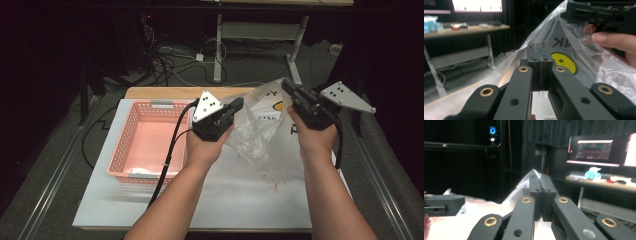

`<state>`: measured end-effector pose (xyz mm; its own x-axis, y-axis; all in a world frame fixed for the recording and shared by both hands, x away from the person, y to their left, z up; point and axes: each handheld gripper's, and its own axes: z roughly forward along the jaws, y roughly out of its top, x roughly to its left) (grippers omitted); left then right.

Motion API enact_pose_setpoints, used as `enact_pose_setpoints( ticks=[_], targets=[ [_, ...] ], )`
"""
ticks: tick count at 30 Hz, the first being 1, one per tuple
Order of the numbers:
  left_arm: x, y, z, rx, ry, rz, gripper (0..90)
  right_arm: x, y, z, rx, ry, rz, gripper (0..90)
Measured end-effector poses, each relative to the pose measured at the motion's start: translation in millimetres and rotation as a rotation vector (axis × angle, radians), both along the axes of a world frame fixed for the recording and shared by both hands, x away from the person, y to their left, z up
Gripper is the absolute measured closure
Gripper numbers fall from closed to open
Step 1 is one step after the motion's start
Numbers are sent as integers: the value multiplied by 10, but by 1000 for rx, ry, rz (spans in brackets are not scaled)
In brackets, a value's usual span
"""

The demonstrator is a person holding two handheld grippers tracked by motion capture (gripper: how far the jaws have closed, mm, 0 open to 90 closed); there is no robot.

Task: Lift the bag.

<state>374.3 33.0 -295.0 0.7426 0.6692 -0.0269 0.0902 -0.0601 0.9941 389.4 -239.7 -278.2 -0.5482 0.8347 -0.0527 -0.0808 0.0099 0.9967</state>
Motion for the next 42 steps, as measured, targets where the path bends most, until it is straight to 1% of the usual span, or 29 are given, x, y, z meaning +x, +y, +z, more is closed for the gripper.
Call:
enact_pose_setpoints(
  ticks=[2, 4, 8, 10, 12, 14, 16, 17, 18, 20, 21, 24, 28, 29, 31, 32, 35, 38, 40, 41, 42],
  targets=[
    [7, -27, 146, 1, -30, 4, 890, 19, -17, 116, 11, -20, -13, 900],
    [11, -45, 282, -8, -57, 5, 890, 28, -31, 223, 22, -37, -24, 900],
    [24, -59, 515, -37, -96, 7, 890, 27, -62, 393, 38, -79, -34, 900],
    [32, -61, 589, -42, -124, 19, 890, 32, -80, 456, 44, -89, -39, 900],
    [37, -60, 603, -35, -129, 22, 890, 47, -105, 489, 50, -92, -44, 900],
    [35, -67, 547, -4, -116, 16, 888, 71, -123, 466, 43, -78, -50, 900],
    [27, -52, 435, 23, -99, 19, 886, 109, -137, 379, 29, -54, -59, 900],
    [25, -32, 372, 29, -75, 7, 884, 131, -143, 320, 27, -41, -65, 900],
    [25, -6, 313, 39, -60, 5, 873, 154, -151, 260, 26, -26, -70, 900],
    [18, 61, 212, 49, -26, 0, 779, 194, -172, 149, 17, -1, -80, 900],
    [5, 104, 170, 48, -13, -1, 717, 208, -183, 101, 15, 14, -87, 900],
    [-56, 246, 77, 45, 6, 5, 584, 259, -234, -10, 1, 45, -111, 900],
    [-187, 439, -16, 34, 8, 28, 490, 310, -281, -115, -30, 76, -140, 900],
    [-222, 480, -39, 35, 11, 31, 472, 326, -289, -138, -37, 82, -144, 900],
    [-300, 556, -92, 47, 0, 42, 439, 358, -295, -191, -58, 94, -154, 900],
    [-332, 596, -124, 37, 3, 41, 430, 372, -289, -219, -67, 104, -159, 900],
    [-397, 691, -243, 38, 21, 54, 406, 424, -262, -324, -103, 133, -167, 900],
    [-430, 773, -365, 32, 60, 46, 379, 488, -229, -474, -134, 176, -169, 900],
    [-464, 837, -426, 18, 77, 44, 358, 523, -223, -581, -142, 205, -169, 900],
    [-484, 865, -449, 16, 83, 43, 327, 535, -226, -619, -145, 219, -169, 900],
    [-500, 890, -473, 27, 85, 39, 316, 540, -230, -645, -142, 224, -166, 900]
  ],
)
